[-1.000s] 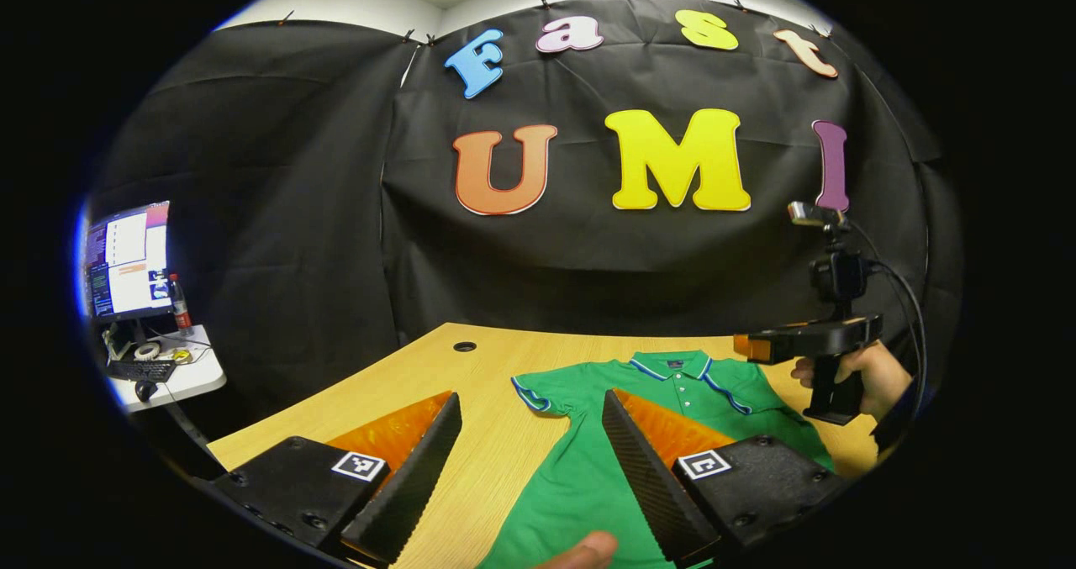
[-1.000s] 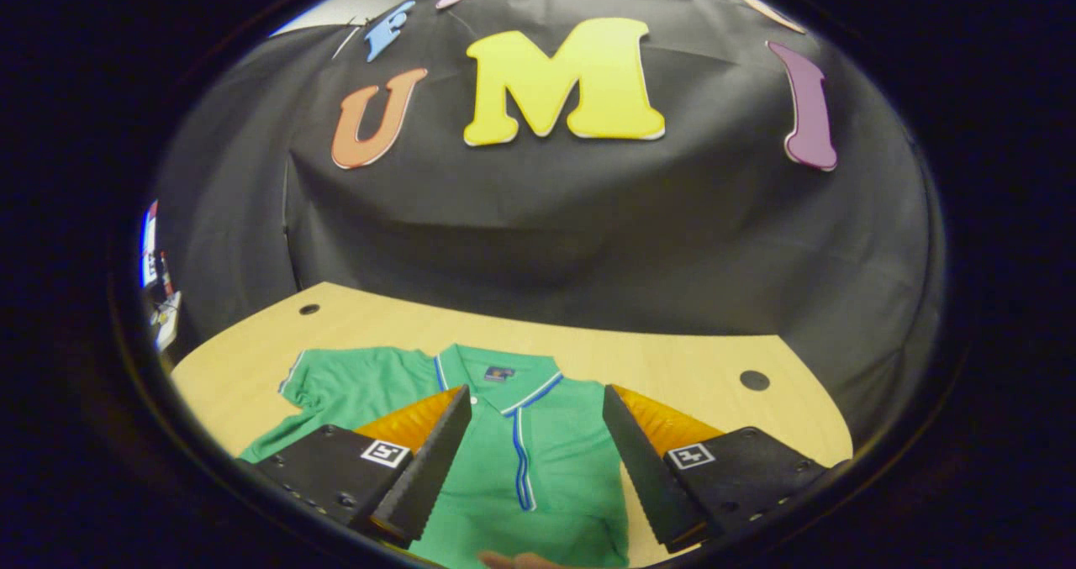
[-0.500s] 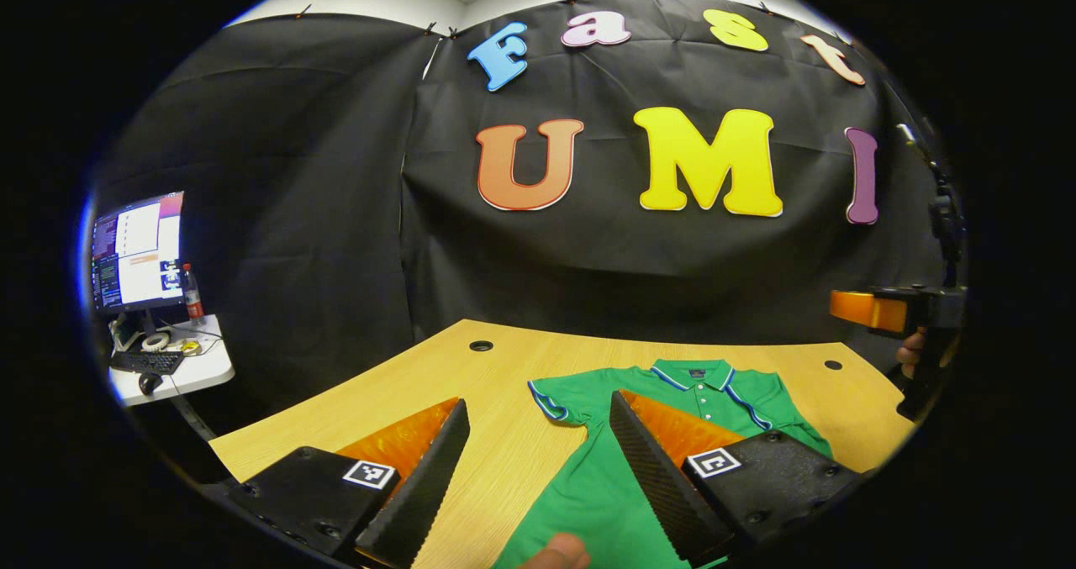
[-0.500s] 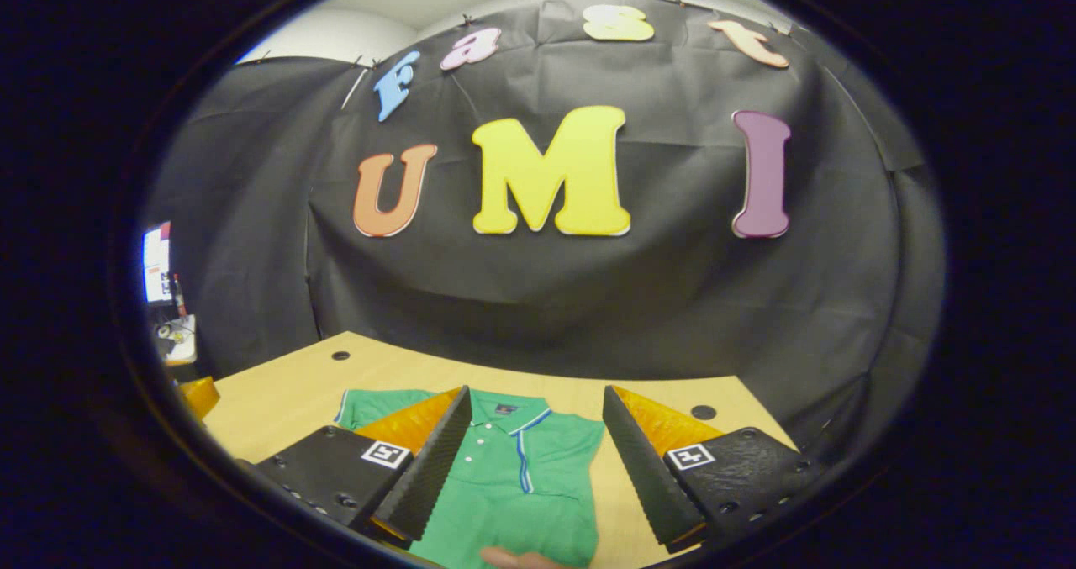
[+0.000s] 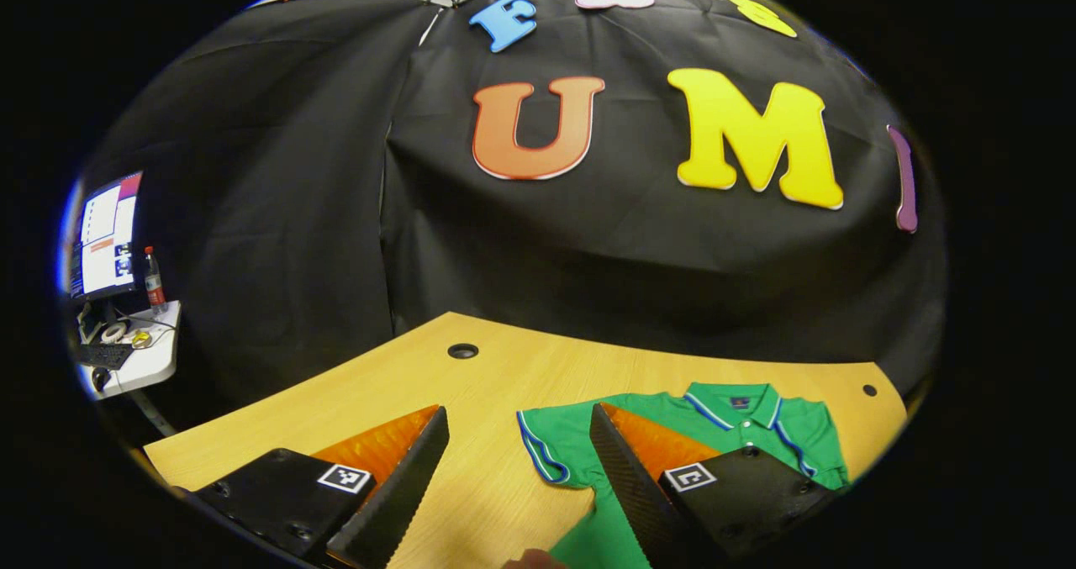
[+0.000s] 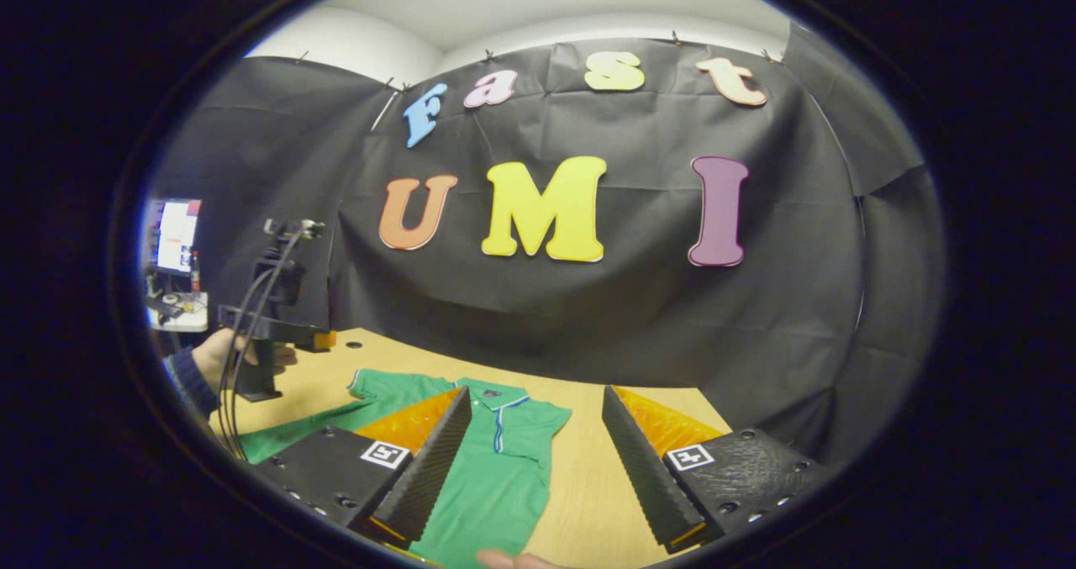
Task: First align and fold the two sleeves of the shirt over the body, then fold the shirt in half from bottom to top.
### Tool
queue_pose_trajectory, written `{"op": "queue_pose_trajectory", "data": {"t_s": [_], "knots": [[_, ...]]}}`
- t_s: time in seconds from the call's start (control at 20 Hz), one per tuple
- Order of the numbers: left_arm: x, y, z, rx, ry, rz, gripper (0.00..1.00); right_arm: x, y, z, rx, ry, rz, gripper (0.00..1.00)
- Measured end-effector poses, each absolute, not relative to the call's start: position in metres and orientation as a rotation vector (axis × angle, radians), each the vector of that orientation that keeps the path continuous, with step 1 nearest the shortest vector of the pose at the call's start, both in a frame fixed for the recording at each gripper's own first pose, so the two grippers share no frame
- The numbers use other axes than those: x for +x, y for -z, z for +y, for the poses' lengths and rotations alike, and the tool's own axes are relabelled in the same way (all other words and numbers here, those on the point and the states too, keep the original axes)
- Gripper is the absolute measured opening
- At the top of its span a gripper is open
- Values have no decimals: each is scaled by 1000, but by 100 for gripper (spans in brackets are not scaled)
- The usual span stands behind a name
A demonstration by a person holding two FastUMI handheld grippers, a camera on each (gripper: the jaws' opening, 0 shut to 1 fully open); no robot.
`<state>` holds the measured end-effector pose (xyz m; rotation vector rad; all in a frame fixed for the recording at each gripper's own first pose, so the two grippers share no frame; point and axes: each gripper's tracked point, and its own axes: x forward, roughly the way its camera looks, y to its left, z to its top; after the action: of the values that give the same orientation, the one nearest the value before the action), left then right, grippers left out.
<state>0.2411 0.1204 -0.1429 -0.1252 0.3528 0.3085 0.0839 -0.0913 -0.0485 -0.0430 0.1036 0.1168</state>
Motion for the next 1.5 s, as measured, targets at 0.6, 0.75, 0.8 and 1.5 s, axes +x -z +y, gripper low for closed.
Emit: {"op": "queue_pose_trajectory", "data": {"t_s": [0.6, 0.75, 0.8, 1.5], "knots": [[323, 253, 127, -305, -321, 591, 47, 59, 105, -122, 63, -154, 148, 95], [326, 253, 121, -295, -291, 614, 15, 62, 112, -121, 75, -160, 159, 95], [328, 249, 121, -286, -291, 607, 12, 62, 116, -122, 76, -160, 165, 95], [344, 160, 11, -178, -112, 451, 46, 56, 131, -124, 27, -116, 196, 95]]}}
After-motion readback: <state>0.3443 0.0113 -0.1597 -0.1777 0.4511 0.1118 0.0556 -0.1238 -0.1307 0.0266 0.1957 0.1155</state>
